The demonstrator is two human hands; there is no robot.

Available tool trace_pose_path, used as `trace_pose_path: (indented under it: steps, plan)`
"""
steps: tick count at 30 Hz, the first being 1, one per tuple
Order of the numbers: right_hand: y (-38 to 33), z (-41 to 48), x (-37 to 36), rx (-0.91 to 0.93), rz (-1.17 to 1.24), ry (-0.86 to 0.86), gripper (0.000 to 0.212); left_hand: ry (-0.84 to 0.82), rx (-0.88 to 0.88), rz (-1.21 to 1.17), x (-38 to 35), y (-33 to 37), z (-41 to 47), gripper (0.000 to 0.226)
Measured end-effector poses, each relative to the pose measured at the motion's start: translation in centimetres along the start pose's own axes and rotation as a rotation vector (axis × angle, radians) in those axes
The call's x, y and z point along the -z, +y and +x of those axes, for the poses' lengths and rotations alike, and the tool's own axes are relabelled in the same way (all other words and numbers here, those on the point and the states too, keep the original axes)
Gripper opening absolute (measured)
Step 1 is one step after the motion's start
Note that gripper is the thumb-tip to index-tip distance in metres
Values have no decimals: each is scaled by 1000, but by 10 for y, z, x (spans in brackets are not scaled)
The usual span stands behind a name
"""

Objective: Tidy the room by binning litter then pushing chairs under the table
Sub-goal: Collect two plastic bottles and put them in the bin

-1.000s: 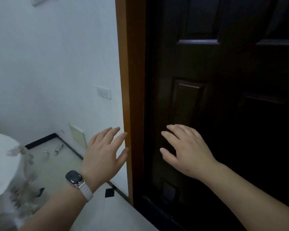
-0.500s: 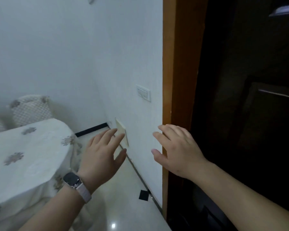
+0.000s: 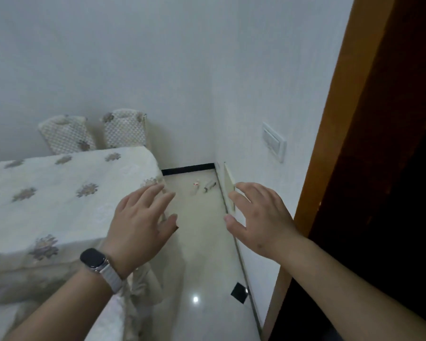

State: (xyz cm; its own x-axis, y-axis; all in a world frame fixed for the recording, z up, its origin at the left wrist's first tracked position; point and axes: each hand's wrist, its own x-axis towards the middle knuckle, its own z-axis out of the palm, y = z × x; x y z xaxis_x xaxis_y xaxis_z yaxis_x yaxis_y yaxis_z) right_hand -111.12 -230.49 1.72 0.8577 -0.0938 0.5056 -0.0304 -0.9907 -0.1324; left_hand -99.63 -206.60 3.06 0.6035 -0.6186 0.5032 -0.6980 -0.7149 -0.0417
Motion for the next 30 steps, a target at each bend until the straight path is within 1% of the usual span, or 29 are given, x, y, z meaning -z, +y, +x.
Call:
trace_pose_path:
  steps: [6,14,21,26,30]
  plan:
    - [8,66,-61,55,34,4,47,-11,51,-25,-60,-46,45,51]
    - [25,190,-141,25,-69,-41,46,-59,72,-131,-150,-140,150,49]
    - [25,299,-198,4,-122,-41,47,-87,18,-122,-200,-223,235,51]
    - [32,355,-229,22,-164,-39,46,-69,31,-135,-222,-256,275,51]
    - [48,399,-265,33,-119,-71,48,-86,59,-147,-252,-283,304,51]
